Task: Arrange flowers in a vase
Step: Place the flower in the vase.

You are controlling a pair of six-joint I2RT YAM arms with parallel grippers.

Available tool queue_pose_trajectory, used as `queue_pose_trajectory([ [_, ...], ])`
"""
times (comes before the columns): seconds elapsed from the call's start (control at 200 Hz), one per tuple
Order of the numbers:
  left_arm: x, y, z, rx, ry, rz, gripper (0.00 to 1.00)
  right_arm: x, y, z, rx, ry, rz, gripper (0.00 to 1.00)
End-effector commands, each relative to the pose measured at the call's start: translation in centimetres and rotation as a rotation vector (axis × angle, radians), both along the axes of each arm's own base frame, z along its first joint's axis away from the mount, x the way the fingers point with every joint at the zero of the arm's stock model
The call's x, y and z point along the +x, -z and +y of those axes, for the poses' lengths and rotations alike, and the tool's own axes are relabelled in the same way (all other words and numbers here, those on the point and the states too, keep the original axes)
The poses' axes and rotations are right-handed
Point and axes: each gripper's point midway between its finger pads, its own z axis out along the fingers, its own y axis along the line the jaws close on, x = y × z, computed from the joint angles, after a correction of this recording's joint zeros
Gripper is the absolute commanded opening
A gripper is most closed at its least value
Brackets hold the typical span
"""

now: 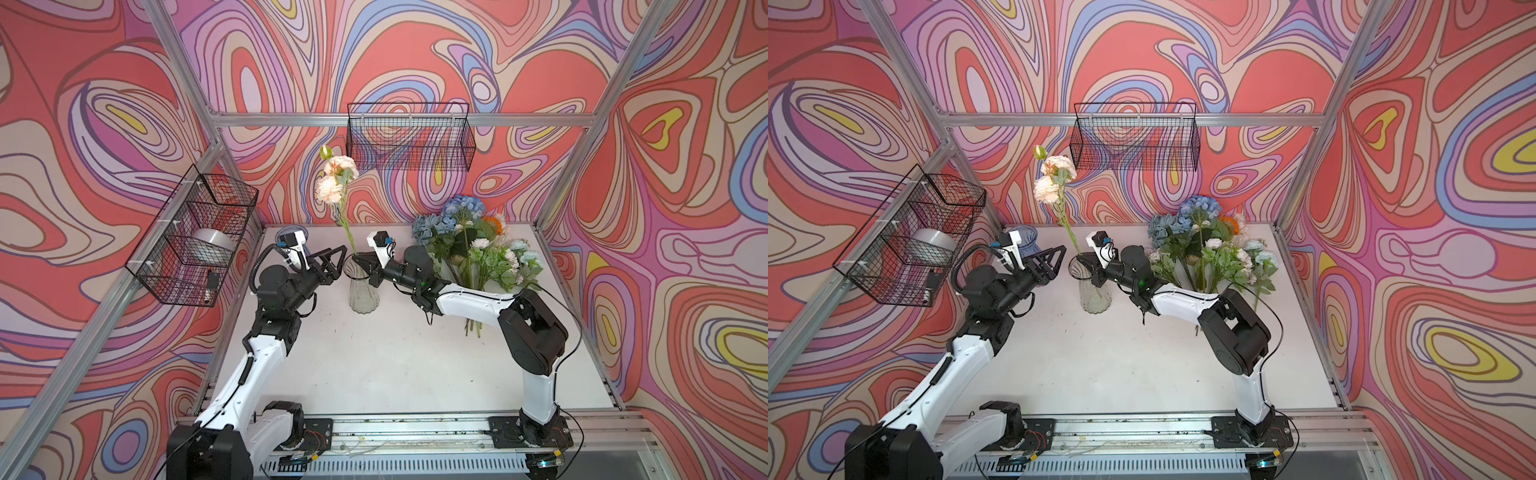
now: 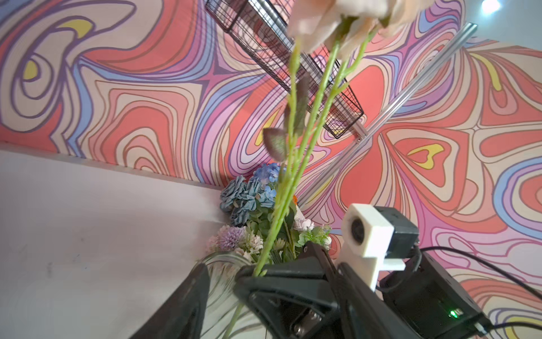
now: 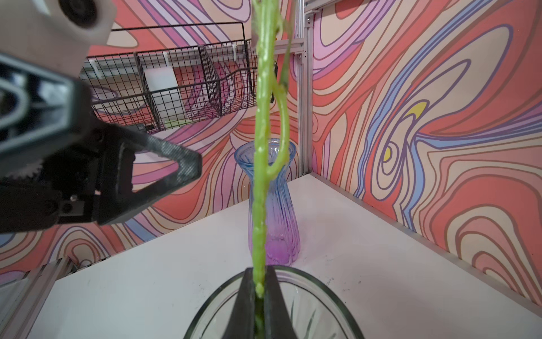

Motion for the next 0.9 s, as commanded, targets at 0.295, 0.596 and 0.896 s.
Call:
queue_pose_trajectory([
  [0.295, 2.5, -3.1, -2.0, 0.001, 0.045, -0.101, 0.33, -0.9, 1.5, 0.4, -0.076, -0.009, -0.017, 0.00],
  [0.596, 2.2, -2.8, -1.2, 0.031, -0.004, -0.102, 0.00, -1.0, 1.5, 0.2, -0.081, -0.008, -0.014, 0.00],
  [0.896, 1.9, 1.2, -0.7, 0.180, -0.120, -0.075, 0.00, -2.1, -0.4, -1.8, -0.078, 0.032, 0.032, 0.86],
])
